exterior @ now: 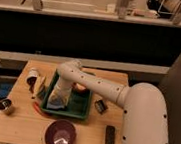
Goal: Wipe tray with sponge
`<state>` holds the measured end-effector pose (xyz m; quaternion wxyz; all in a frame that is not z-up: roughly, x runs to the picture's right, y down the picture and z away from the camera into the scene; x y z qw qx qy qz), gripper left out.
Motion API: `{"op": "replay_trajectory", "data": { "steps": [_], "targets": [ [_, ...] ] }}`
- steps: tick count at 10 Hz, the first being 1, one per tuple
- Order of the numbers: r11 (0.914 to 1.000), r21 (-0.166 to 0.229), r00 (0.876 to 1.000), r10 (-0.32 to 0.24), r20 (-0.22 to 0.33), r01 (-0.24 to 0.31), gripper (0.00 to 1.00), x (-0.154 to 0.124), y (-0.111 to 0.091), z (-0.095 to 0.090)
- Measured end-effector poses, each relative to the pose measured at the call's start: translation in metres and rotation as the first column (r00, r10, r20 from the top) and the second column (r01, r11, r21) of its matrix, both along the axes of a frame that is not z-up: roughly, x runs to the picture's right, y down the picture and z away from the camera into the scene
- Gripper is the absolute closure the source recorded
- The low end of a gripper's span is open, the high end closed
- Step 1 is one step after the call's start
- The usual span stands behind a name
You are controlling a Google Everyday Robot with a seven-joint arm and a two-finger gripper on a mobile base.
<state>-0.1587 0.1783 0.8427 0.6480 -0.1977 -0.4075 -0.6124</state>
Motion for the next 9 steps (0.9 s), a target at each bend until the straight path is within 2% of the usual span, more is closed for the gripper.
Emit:
{"op": "replay_trajectory", "data": {
  "steps": [2, 5, 7, 9],
  "targets": [
    [0.9999, -0.014, 1.0, -0.008, -0.026, 0.007, 0.99, 0.028, 0.006, -0.001],
    [0.9997, -0.016, 0.994, 0.016, -0.109, -0.018, 0.99, 0.091, 0.006, 0.002],
    [0.9987, 0.003, 0.986, 0.05, -0.161, -0.05, 0.99, 0.121, 0.0, 0.007],
    [0.9961, 0.032, 0.98, 0.087, -0.181, -0.083, 0.99, 0.133, -0.014, 0.016]
  ]
}}
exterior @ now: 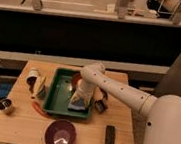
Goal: Wipe tray with sponge
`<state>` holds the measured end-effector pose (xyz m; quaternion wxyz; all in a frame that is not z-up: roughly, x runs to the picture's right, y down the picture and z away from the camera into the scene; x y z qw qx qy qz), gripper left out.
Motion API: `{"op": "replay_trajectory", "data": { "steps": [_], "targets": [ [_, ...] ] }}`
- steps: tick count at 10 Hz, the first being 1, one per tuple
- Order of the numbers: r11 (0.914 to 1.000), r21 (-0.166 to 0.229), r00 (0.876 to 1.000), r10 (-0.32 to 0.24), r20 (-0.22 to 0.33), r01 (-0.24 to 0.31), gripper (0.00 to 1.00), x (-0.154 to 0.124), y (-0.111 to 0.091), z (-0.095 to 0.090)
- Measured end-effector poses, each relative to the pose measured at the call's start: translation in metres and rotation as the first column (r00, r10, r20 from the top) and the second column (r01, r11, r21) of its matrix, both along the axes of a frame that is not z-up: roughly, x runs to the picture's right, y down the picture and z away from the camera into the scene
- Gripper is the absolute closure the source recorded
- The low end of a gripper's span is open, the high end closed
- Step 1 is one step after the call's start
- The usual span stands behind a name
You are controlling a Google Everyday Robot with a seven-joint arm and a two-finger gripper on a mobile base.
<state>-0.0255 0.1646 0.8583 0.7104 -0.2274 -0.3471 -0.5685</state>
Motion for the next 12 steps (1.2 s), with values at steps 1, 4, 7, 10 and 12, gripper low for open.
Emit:
{"op": "replay_trajectory", "data": {
  "steps": [1, 4, 7, 10, 12],
  "targets": [
    [0.9998, 0.017, 1.0, 0.009, 0.002, -0.009, 0.99, 0.001, -0.008, 0.004],
    [0.9985, 0.052, 0.999, 0.016, 0.046, -0.018, 0.99, -0.035, -0.031, 0.013],
    [0.9981, 0.06, 0.994, -0.019, 0.109, 0.013, 0.99, -0.075, -0.033, 0.012],
    [0.9974, 0.051, 0.978, -0.061, 0.199, 0.052, 0.99, -0.101, -0.022, -0.005],
    [0.9946, 0.047, 0.963, -0.102, 0.251, 0.093, 0.99, -0.11, -0.006, -0.024]
  ]
}}
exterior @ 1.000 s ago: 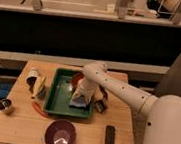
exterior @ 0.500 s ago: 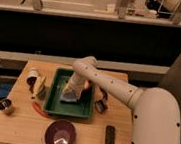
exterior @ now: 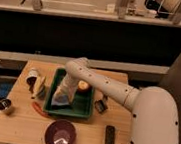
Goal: Wipe tray with sponge
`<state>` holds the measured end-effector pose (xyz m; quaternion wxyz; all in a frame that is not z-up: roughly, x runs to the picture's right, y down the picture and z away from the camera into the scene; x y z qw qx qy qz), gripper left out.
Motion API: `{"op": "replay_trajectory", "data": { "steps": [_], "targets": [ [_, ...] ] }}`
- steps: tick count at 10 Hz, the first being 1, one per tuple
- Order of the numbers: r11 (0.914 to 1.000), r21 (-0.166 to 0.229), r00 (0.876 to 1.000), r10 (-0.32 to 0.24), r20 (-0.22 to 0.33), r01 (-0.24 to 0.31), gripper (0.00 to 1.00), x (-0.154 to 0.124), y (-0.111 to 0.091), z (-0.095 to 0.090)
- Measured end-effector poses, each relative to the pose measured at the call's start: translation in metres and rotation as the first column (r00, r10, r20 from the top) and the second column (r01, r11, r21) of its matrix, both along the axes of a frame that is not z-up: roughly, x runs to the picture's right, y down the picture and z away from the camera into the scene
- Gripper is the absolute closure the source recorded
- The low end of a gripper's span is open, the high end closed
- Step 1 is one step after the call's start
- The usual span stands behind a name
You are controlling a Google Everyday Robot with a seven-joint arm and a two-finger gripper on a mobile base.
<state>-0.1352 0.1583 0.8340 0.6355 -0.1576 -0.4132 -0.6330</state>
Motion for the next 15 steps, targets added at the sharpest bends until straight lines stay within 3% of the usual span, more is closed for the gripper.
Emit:
{"op": "replay_trajectory", "data": {
  "steps": [3, 6, 9, 12, 15],
  "targets": [
    [0.9987, -0.022, 0.999, -0.046, 0.005, 0.046, 0.99, 0.01, 0.022, -0.017],
    [0.9992, -0.026, 0.998, -0.032, -0.062, 0.03, 0.99, 0.056, 0.019, -0.01],
    [0.9998, -0.022, 0.987, -0.004, -0.158, 0.0, 0.99, 0.091, 0.005, 0.008],
    [0.9999, -0.01, 0.979, 0.011, -0.205, -0.013, 0.99, 0.088, -0.017, 0.03],
    [1.0, 0.002, 0.985, 0.008, -0.171, -0.008, 0.99, 0.057, -0.029, 0.035]
  ]
}}
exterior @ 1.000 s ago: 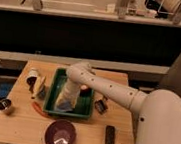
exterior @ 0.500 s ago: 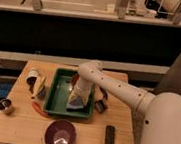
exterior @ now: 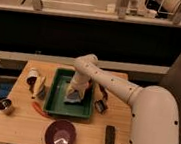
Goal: Wipe tray with sponge
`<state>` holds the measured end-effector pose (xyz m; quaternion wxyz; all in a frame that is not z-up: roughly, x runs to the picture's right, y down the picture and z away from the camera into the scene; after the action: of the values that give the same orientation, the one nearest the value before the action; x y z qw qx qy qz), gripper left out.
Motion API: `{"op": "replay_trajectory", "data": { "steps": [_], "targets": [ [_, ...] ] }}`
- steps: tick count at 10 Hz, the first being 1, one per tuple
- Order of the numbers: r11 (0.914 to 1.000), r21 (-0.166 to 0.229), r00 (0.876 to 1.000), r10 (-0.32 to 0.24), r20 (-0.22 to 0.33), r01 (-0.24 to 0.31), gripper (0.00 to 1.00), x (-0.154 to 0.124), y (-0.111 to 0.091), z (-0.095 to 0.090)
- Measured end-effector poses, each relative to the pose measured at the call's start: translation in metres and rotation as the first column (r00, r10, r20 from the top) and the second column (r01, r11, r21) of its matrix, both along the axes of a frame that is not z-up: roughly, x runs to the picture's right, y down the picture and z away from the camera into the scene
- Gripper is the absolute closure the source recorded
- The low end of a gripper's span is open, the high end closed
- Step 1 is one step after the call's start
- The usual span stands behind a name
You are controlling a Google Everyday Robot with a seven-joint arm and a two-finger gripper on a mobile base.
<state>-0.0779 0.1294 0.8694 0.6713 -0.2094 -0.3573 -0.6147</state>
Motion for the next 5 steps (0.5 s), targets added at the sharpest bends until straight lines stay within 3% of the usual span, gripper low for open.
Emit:
{"op": "replay_trajectory", "data": {
  "steps": [2, 5],
  "targets": [
    [0.9999, -0.004, 0.998, -0.015, 0.053, 0.015, 0.99, -0.029, 0.002, -0.003],
    [0.9965, -0.031, 0.985, -0.072, 0.157, 0.078, 0.99, -0.064, 0.023, -0.022]
  ]
}}
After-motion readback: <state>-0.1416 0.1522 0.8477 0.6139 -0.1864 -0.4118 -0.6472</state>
